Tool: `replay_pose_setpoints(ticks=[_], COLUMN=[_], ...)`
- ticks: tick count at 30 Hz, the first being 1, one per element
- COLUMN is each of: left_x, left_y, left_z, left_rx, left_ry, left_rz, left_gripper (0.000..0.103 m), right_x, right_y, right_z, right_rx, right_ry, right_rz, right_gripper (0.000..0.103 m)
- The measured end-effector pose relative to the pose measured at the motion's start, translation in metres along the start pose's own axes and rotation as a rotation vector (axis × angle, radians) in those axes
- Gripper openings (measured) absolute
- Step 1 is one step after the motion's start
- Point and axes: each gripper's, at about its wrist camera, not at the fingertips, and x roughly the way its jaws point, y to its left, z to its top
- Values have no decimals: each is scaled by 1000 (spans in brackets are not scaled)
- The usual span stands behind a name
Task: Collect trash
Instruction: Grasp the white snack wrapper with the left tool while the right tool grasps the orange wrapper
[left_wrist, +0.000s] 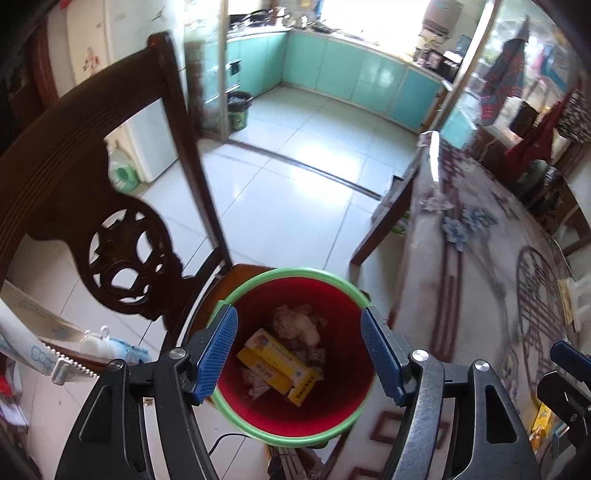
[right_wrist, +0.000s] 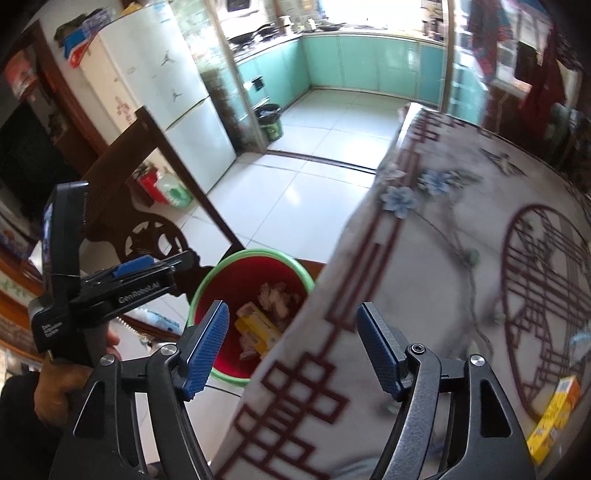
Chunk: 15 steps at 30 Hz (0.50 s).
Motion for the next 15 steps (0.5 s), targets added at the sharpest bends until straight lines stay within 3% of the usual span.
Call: replay_pose_setpoints(ticks=[8, 15], left_x=[-3, -20], left_y=[-74, -159], left_z=[-18, -48], left_rx=[119, 199], left_ry=[26, 37], left_rz=[-92, -184], left_gripper=[69, 69], right_x=[-32, -76], right_y=[-46, -113], right_z=[-34, -64], right_rx=[96, 155], right_ry=[5, -10], right_rz=[-73, -167], right_gripper=[72, 72])
